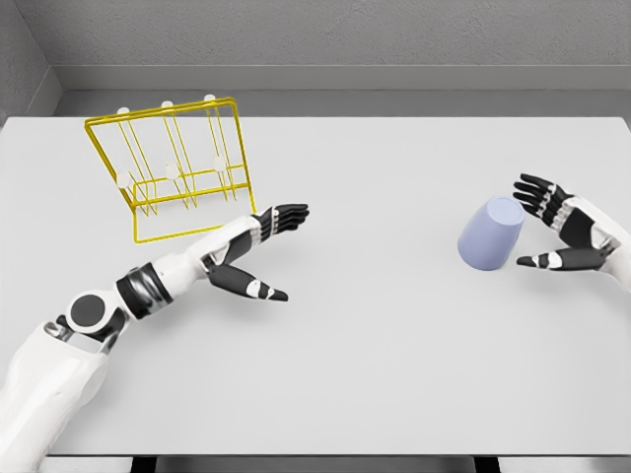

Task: Place the cup on the cup holder with both arms

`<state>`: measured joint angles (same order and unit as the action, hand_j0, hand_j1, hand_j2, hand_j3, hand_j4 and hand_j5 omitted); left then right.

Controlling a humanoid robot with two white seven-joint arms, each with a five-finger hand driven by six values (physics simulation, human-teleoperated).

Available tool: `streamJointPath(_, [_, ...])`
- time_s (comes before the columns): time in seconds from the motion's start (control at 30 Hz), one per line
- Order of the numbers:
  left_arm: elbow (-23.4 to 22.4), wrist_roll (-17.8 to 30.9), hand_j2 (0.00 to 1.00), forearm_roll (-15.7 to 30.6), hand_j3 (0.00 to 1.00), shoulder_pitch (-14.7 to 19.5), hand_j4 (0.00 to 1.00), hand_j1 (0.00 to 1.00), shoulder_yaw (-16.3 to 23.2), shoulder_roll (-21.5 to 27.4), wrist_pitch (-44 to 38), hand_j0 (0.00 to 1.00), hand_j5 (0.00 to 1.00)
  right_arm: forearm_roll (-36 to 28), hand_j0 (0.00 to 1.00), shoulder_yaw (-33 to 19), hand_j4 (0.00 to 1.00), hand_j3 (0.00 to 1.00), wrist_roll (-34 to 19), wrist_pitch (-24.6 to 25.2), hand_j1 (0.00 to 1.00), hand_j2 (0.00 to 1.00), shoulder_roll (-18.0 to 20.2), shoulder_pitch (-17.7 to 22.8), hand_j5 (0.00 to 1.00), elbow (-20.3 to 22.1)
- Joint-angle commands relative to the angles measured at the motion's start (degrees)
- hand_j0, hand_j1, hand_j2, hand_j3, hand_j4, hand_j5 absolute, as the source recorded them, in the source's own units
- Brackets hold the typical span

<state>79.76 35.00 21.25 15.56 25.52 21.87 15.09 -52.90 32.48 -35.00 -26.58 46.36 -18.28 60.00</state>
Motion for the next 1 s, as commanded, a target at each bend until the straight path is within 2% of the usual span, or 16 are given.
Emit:
streamJointPath(0.0, [0.0, 0.0, 1.00, 0.4, 1.00, 0.0, 1.00, 1.00, 0.0, -0.1, -0.1, 1.00, 1.00, -0.4, 1.00, 0.4, 1.00, 1.00, 0.0, 0.0, 1.00, 1.00, -0.5, 0.0, 1.00, -0.2])
streamJointPath(0.4, [0.4, 0.0, 1.00, 0.5, 1.00, -0.6, 1.00, 1.00, -0.1, 0.1, 0.0, 1.00, 1.00, 0.4, 1.00, 2.2, 1.00, 1.00, 0.0, 0.0, 1.00, 1.00, -3.8, -0.7, 1.00, -0.1])
streamJointPath(0.67, [0.3, 0.0, 1.00, 0.5, 1.00, -0.7, 1.00, 1.00, -0.2, 0.1, 0.0, 1.00, 1.00, 0.5, 1.00, 2.9, 1.00, 1.00, 0.0, 0.1, 1.00, 1.00, -3.9, -1.0, 1.00, -0.3])
streamJointPath(0.77, [0.3, 0.0, 1.00, 0.4, 1.00, -0.7, 1.00, 1.00, -0.2, 0.0, 0.1, 1.00, 1.00, 0.6, 0.97, 3.0, 0.97, 0.97, 0.0, 0.2, 0.97, 0.97, -4.0, -1.1, 0.97, -0.3])
streamJointPath(0.87, [0.2, 0.0, 1.00, 0.4, 1.00, -0.7, 1.00, 1.00, -0.3, 0.0, 0.0, 1.00, 1.00, 0.6, 0.97, 3.4, 0.97, 0.97, 0.0, 0.2, 0.97, 0.97, -4.8, -1.6, 0.97, -1.9])
streamJointPath(0.97, [0.1, 0.0, 1.00, 0.4, 1.00, -0.6, 1.00, 1.00, -0.3, -0.1, 0.0, 1.00, 1.00, 0.6, 0.84, 4.0, 0.84, 0.84, 0.0, 0.3, 0.84, 0.84, -4.9, -2.3, 0.84, -2.7])
